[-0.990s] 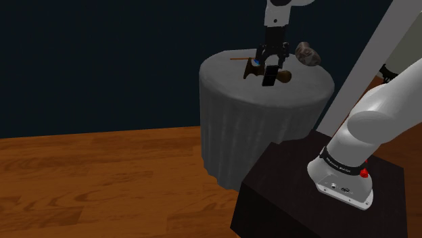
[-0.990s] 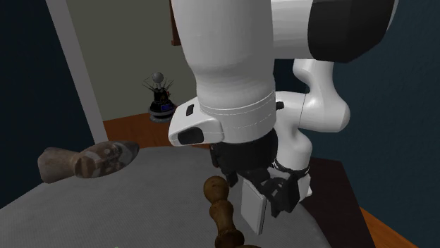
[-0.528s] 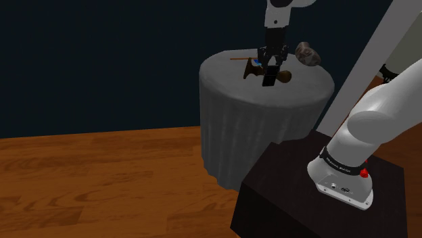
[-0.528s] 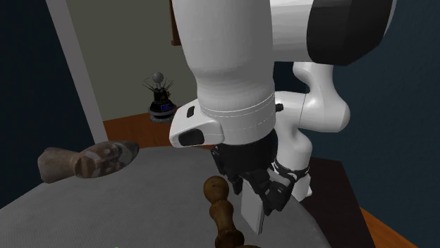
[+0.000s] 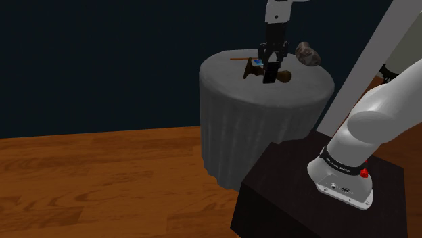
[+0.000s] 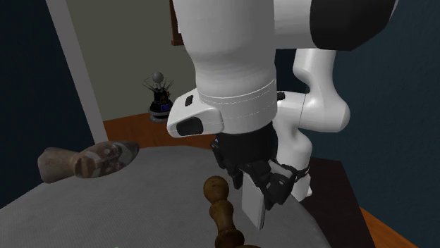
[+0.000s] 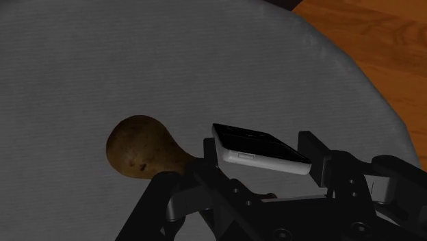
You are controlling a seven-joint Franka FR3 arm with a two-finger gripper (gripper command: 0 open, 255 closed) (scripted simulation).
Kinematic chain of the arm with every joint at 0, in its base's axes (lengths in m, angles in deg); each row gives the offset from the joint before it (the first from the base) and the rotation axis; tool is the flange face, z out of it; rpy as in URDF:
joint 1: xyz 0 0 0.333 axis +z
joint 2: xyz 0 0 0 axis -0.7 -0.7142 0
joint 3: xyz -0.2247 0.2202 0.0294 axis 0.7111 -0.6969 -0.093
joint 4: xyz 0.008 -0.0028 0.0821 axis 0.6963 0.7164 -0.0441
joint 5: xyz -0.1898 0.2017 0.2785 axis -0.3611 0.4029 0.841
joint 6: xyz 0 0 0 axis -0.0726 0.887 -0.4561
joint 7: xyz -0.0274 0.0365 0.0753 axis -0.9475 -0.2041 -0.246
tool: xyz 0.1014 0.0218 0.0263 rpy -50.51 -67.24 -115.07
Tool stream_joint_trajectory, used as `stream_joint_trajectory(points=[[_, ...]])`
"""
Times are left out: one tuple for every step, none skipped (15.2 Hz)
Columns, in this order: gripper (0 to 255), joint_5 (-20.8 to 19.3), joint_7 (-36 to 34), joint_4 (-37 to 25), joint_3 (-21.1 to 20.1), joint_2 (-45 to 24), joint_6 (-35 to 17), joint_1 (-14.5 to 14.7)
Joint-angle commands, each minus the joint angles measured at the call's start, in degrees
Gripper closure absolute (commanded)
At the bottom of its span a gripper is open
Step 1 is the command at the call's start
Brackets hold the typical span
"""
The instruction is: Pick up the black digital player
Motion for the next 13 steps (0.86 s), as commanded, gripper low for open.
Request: stream_joint_trajectory(points=[[255, -0.03, -0.10, -1.18, -0.03, 0.32, 1.51, 0.00], [255, -0.03, -0.15, -1.85, -0.05, 0.42, 2.29, 0.01], [255, -0.03, -0.21, -2.54, -0.07, 0.52, 3.07, 0.01], [255, -0.03, -0.27, -3.24, -0.09, 0.60, 3.85, 0.02], [255, -0.02, -0.32, -3.95, -0.11, 0.67, 4.62, 0.03], [255, -0.02, -0.38, -4.67, -0.13, 0.72, 5.40, 0.04], [255, -0.01, -0.43, -5.40, -0.14, 0.76, 6.17, 0.05], [255, 0.00, -0.48, -6.15, -0.16, 0.79, 6.94, 0.06], [255, 0.01, -0.53, -6.90, -0.17, 0.81, 7.71, 0.07], [255, 0.02, -0.58, -7.67, -0.19, 0.81, 8.48, 0.08], [255, 0.03, -0.63, -8.45, -0.20, 0.80, 9.24, 0.09], [255, 0.03, -0.64, -8.55, -0.20, 0.81, 9.36, 0.09], [255, 0.03, -0.64, -8.56, -0.20, 0.80, 9.36, 0.09]])
